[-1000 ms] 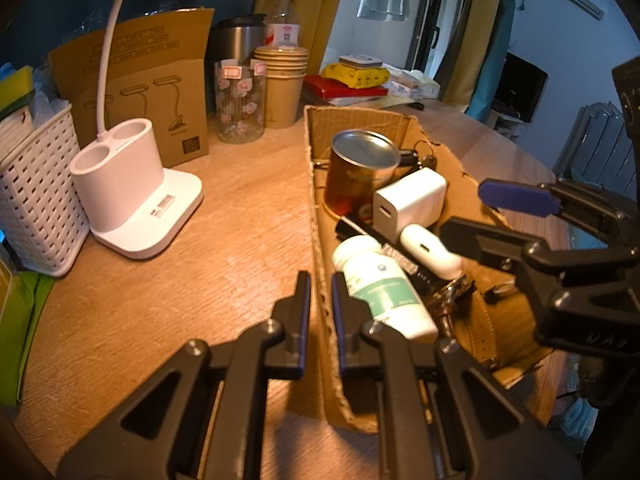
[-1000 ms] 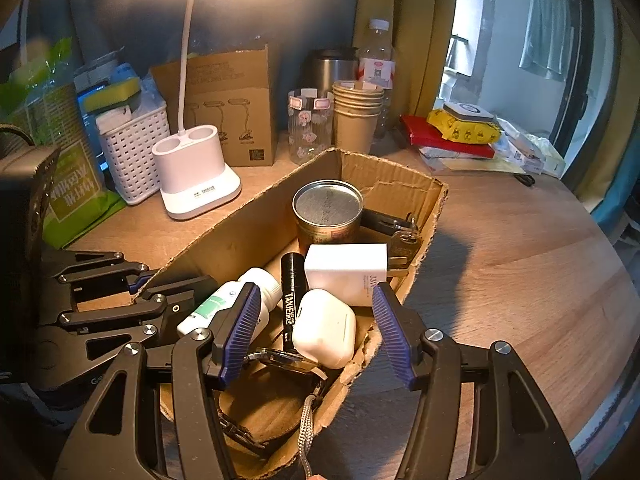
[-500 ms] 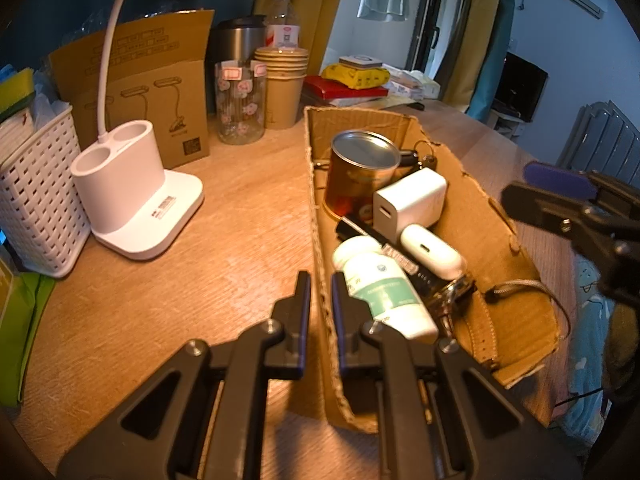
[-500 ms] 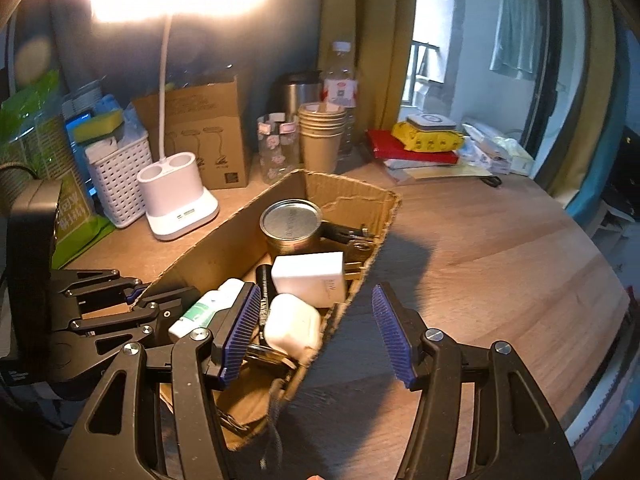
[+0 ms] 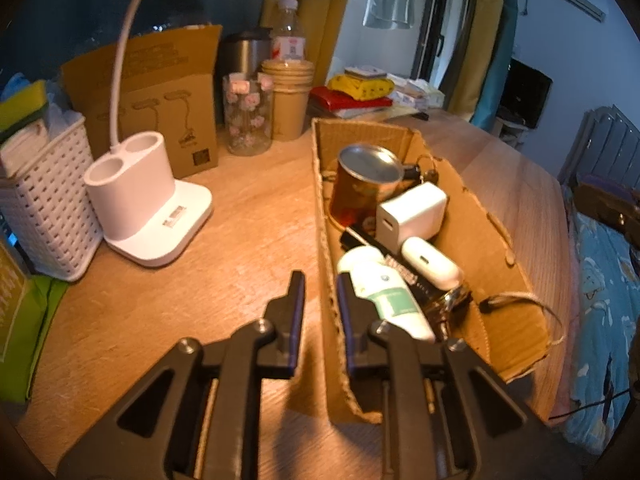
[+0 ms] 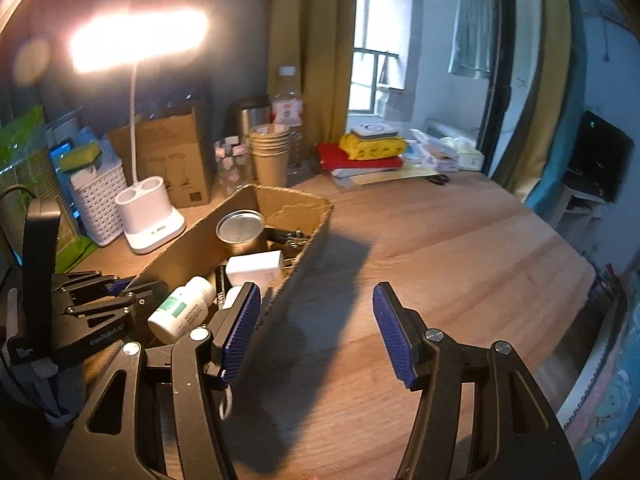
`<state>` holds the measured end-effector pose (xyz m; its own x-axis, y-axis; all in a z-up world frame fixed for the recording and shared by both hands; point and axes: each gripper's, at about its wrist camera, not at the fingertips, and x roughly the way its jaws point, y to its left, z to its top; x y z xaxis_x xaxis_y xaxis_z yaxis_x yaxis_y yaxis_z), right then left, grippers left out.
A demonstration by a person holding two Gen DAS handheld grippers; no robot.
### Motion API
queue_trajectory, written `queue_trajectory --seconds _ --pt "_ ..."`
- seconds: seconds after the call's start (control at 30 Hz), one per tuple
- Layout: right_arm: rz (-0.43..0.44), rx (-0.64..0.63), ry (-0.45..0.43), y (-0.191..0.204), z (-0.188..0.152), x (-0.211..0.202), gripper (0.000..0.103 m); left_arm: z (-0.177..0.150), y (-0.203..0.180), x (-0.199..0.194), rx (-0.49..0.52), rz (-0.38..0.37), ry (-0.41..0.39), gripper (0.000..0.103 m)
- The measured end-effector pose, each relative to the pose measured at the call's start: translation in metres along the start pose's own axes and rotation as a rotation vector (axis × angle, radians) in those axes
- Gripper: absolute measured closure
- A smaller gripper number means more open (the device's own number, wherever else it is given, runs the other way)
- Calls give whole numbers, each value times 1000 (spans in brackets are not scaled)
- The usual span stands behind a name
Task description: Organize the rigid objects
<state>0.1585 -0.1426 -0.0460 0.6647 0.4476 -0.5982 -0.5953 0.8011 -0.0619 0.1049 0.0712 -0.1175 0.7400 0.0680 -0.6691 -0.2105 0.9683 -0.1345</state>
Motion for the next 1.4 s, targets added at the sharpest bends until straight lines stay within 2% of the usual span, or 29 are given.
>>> queue_trajectory --seconds 0.17,0.5,0.57,0.6,0.63,0.7,0.8,0.93,1.0,1.07,1.13,1.4 --pt "-15 39 -21 -11 -5 -15 41 7 -3 -17 7 16 -67 84" --pt "-45 66 -77 -20 -4 -44 41 26 -23 -62 32 -44 -160 80" --pt "-49 68 -89 -19 -3 -50 41 28 -31 -72 48 -47 -173 63" --pt "-51 70 -97 -19 -2 -54 41 29 -34 -77 51 -56 -178 29" --pt "-52 72 -101 -18 -2 -57 41 31 -36 -82 49 -71 -185 6" --pt "-58 74 -113 -18 -2 -63 41 33 -41 -97 45 -92 -221 4" --pt "-69 80 -131 -16 -1 -72 41 35 -51 -111 60 -96 -232 4" --pt "-89 91 -150 -15 0 -84 40 38 -60 -129 73 -78 -262 4" --pt "-97 95 -160 -13 1 -90 35 40 -63 -138 74 -89 -273 4" --pt "-97 102 -170 -13 2 -97 26 42 -67 -145 82 -95 -281 4" --pt "-101 111 -184 -12 3 -103 22 43 -70 -152 92 -92 -291 4" --pt "-137 142 -201 -12 6 -125 20 41 -77 -167 119 -90 -293 4"
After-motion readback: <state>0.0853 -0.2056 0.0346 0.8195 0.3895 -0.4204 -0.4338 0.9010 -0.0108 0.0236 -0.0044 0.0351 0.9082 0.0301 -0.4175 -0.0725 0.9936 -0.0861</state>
